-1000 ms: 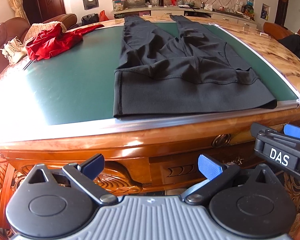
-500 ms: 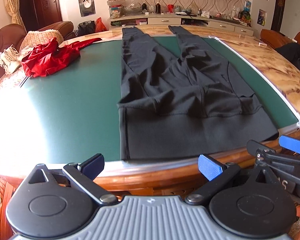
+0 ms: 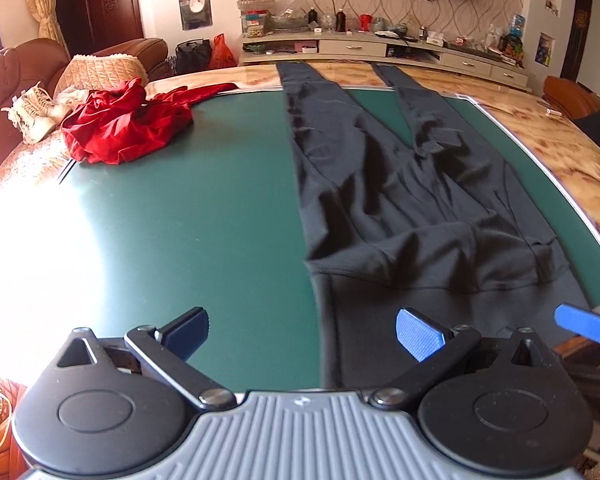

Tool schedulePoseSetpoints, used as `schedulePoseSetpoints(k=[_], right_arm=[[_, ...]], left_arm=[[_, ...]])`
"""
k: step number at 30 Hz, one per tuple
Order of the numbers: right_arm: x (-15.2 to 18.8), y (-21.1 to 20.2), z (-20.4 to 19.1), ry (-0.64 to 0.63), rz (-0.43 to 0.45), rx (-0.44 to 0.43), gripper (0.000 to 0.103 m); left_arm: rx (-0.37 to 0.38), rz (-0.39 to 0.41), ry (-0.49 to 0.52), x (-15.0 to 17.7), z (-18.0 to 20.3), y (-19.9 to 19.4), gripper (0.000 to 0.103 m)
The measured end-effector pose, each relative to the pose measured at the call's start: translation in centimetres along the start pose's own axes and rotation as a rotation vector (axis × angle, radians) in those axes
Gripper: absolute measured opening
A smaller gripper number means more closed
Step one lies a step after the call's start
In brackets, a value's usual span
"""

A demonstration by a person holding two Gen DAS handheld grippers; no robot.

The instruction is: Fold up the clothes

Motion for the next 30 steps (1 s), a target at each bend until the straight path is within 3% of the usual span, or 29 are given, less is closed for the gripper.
schedulePoseSetpoints(k=[4, 8, 14, 21, 22, 24, 28, 30], right_arm=[[-0.6, 0.9, -3.8, -0.055, -0.017, -0.106, 0.074], [-0.2, 1.8, -8.9, -0.187, -0.03, -0.177, 0.074], [0.8, 4.0, -13.6, -0.283, -0.058, -0.183, 0.074], [1.3, 4.2, -14.7, -0.334, -0.055, -0.124, 0.072], [1.4, 4.4, -14.6, -0.341, -0.058, -0.115, 0.067], [1.7, 4.9, -14.3, -0.347, -0.092, -0.11, 0.039], [1.9, 5.3, -13.5, -0.309, -0.14, -0.136, 0.026], [1.6, 4.9, -13.1, -0.276, -0.136, -0.153, 0.011]], left_arm=[[-0.02, -0.002, -0.018, -0.9, -2.8, 0.7, 0.103], [-0.011, -0.007, -0.04, -1.9, -4.6, 1.5, 0.103], [0.011, -0.014, -0.072, -3.3, -6.9, 2.7, 0.103], [0.027, -0.034, -0.06, -3.3, -6.3, 3.8, 0.103], [0.03, -0.036, -0.061, -3.3, -6.2, 3.9, 0.103], [0.031, -0.04, -0.061, -3.1, -6.0, 4.1, 0.103], [0.024, -0.052, -0.06, -2.7, -5.8, 4.3, 0.103], [0.017, -0.056, -0.058, -2.6, -5.8, 4.3, 0.103]])
Point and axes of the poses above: each gripper's, at about its wrist camera, not at the fingertips, and y roughly the way its jaws point, z to its right, x to its underside, the point moved 10 cm from there along y, roughly the way its jaws point, and after that the axes turned 8 degrees about y, right-handed, at the moved point
